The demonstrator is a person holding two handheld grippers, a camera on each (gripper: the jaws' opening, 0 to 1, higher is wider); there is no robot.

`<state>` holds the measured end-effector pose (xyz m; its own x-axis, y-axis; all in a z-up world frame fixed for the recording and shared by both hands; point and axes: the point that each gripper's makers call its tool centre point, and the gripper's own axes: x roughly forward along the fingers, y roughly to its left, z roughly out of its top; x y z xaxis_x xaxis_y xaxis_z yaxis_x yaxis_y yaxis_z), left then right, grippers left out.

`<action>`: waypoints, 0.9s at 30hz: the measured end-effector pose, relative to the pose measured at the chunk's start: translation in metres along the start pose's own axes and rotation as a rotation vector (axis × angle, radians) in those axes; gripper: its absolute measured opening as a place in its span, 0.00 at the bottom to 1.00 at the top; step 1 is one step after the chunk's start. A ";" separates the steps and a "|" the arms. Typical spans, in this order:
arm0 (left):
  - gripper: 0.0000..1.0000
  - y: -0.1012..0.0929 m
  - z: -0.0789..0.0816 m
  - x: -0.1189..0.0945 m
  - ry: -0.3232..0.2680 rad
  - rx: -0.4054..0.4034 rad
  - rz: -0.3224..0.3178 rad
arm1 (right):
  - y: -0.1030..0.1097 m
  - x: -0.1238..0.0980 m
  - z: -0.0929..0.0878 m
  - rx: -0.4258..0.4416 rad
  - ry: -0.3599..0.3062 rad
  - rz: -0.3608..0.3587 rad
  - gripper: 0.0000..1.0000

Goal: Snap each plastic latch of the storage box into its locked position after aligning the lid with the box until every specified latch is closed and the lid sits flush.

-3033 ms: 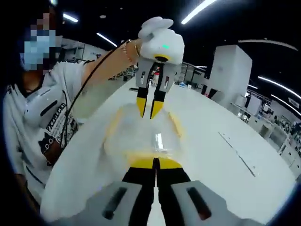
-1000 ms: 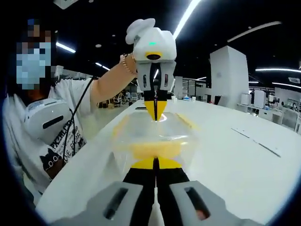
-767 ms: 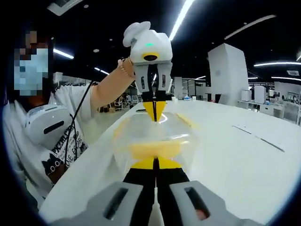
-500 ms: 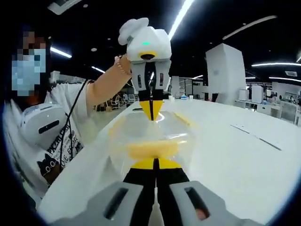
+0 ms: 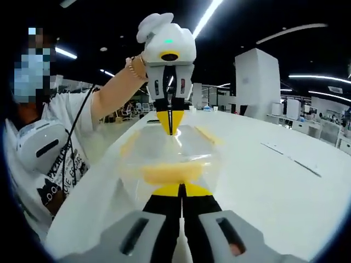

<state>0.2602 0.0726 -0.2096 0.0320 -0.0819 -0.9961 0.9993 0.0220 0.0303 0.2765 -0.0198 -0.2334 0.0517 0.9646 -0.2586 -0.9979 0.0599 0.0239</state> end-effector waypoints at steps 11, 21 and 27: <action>0.00 -0.003 -0.002 -0.004 -0.267 -0.039 -0.003 | -0.018 0.001 -0.008 -0.049 0.069 -0.146 0.00; 0.00 -0.007 -0.035 -0.009 -0.329 -0.081 0.008 | -0.032 -0.013 0.021 -0.098 0.057 -0.274 0.00; 0.00 -0.005 -0.046 -0.010 -0.399 -0.119 0.005 | -0.042 -0.007 0.039 -0.145 0.127 -0.303 0.00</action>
<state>0.2540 0.1188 -0.2039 0.0649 -0.4608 -0.8851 0.9907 0.1364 0.0016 0.3195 -0.0193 -0.1948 0.3505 0.8682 -0.3512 -0.9334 0.2928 -0.2076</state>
